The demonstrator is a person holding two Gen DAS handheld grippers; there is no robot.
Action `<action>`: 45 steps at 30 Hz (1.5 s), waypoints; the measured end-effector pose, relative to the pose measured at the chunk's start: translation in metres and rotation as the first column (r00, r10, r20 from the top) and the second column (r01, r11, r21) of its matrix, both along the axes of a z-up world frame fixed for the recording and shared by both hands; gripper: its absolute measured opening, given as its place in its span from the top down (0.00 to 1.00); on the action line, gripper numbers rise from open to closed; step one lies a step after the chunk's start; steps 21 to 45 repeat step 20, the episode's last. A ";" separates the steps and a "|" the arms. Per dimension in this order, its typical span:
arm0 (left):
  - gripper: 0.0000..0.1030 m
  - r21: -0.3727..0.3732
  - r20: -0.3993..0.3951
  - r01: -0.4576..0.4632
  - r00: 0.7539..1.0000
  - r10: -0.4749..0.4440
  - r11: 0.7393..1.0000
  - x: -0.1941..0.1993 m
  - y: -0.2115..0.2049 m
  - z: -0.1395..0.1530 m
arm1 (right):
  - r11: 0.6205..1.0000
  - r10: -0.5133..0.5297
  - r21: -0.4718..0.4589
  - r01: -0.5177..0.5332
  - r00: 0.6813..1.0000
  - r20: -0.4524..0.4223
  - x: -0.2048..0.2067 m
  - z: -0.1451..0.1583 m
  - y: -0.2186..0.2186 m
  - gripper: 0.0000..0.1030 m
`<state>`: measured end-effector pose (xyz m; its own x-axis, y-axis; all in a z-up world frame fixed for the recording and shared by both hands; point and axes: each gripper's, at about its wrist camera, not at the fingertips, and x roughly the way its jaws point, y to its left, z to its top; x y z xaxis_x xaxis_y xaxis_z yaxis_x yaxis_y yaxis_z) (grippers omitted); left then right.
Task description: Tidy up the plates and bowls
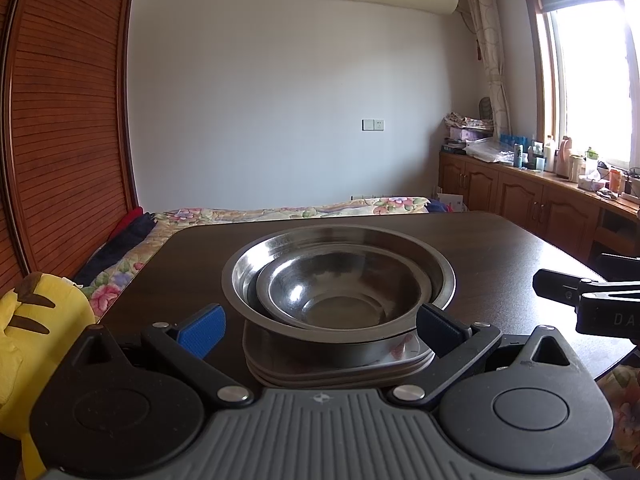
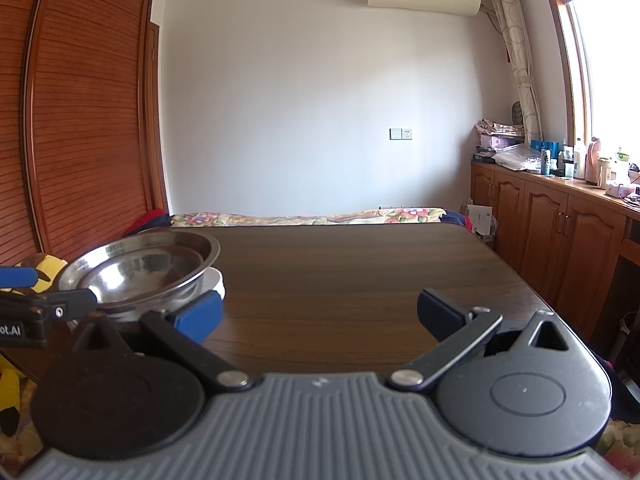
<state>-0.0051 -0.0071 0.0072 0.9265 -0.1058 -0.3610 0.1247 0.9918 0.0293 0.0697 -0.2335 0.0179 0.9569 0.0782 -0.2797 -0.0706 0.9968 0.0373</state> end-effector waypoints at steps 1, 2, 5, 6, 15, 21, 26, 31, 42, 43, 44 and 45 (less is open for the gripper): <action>0.00 0.000 0.000 0.000 1.000 0.000 1.000 0.000 0.000 0.000 | 1.000 0.000 0.000 0.000 1.000 -0.001 0.000 0.000 0.000 0.00; 0.00 -0.002 0.000 0.000 1.000 0.000 1.000 0.000 0.000 0.000 | 1.000 -0.001 0.000 0.001 1.000 0.000 0.000 0.000 0.000 0.00; 0.00 -0.001 0.000 0.000 1.000 0.000 1.000 0.000 0.000 0.000 | 1.000 -0.003 0.000 0.003 1.000 0.000 0.000 0.000 0.000 0.00; 0.00 -0.001 -0.001 0.000 1.000 0.000 1.000 0.000 0.000 0.000 | 1.000 -0.003 0.001 0.003 1.000 0.001 0.000 0.000 0.000 0.00; 0.00 0.001 -0.002 -0.001 1.000 0.001 1.000 0.001 0.002 0.000 | 1.000 -0.008 0.002 0.008 1.000 0.000 0.001 0.000 -0.001 0.00; 0.00 0.003 -0.002 0.001 1.000 -0.001 1.000 0.001 0.002 0.000 | 1.000 -0.011 0.004 0.011 1.000 0.000 0.001 0.000 -0.001 0.00; 0.00 0.003 -0.002 0.001 1.000 -0.001 1.000 0.001 0.002 0.000 | 1.000 -0.011 0.004 0.011 1.000 0.000 0.001 0.000 -0.001 0.00; 0.00 0.003 -0.002 0.001 1.000 -0.001 1.000 0.001 0.002 0.000 | 1.000 -0.011 0.004 0.011 1.000 0.000 0.001 0.000 -0.001 0.00; 0.00 0.003 -0.002 0.001 1.000 -0.001 1.000 0.001 0.002 0.000 | 1.000 -0.011 0.004 0.011 1.000 0.000 0.001 0.000 -0.001 0.00; 0.00 0.003 -0.002 0.001 1.000 -0.001 1.000 0.001 0.002 0.000 | 1.000 -0.011 0.004 0.011 1.000 0.000 0.001 0.000 -0.001 0.00; 0.00 0.003 -0.002 0.001 1.000 -0.001 1.000 0.001 0.002 0.000 | 1.000 -0.011 0.004 0.011 1.000 0.000 0.001 0.000 -0.001 0.00; 0.00 0.003 -0.002 0.001 1.000 -0.001 1.000 0.001 0.002 0.000 | 1.000 -0.011 0.004 0.011 1.000 0.000 0.001 0.000 -0.001 0.00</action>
